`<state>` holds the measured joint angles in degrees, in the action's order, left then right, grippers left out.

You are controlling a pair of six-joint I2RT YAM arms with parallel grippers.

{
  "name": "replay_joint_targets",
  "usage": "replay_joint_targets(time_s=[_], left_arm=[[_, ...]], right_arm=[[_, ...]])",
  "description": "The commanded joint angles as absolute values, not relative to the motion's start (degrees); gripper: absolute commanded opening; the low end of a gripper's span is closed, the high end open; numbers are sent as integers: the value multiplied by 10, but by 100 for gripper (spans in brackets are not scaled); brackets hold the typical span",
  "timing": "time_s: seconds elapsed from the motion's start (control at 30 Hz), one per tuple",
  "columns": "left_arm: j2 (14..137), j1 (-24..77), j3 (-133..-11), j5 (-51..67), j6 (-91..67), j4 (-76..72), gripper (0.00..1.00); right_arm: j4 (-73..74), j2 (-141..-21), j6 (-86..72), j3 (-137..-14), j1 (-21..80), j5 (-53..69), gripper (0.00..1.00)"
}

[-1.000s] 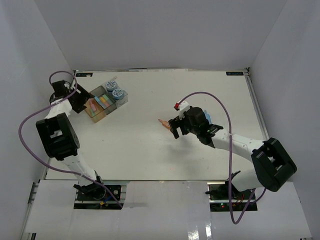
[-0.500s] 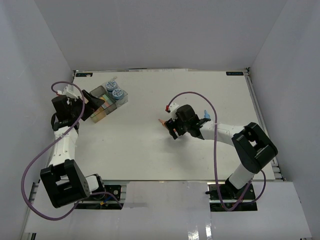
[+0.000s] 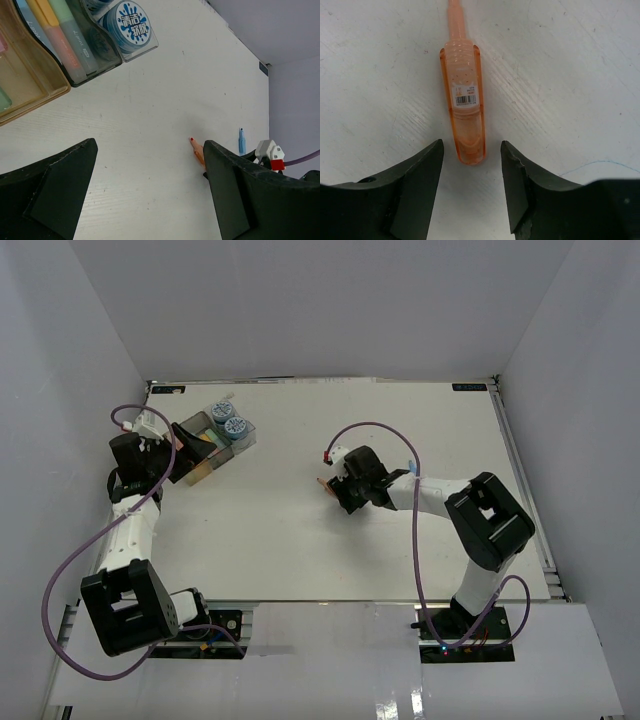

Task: Sort the stationery into containers
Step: Pick up the pen from the center of the board.

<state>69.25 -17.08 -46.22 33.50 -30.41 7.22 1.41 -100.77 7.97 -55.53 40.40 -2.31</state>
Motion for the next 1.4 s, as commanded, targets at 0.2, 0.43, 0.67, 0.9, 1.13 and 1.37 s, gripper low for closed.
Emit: replay_joint_targets(time_s=[0.2, 0.43, 0.67, 0.9, 1.13, 1.37], left_arm=[[685, -171, -465, 357, -301, 59, 98], [698, -168, -464, 397, -318, 47, 98], [707, -139, -465, 411, -322, 44, 98], [709, -101, -456, 429, -336, 44, 98], [692, -10, -424, 410, -383, 29, 98], [707, 94, -379, 373, -449, -30, 92]], right_arm=[[39, -1016, 90, -561, 400, -19, 45], [59, -977, 85, -552, 402, -18, 35], [76, -941, 84, -557, 403, -11, 27], [98, -909, 79, -577, 412, -6, 22], [90, -848, 57, -594, 421, 40, 20], [106, -824, 46, -633, 429, 69, 20]])
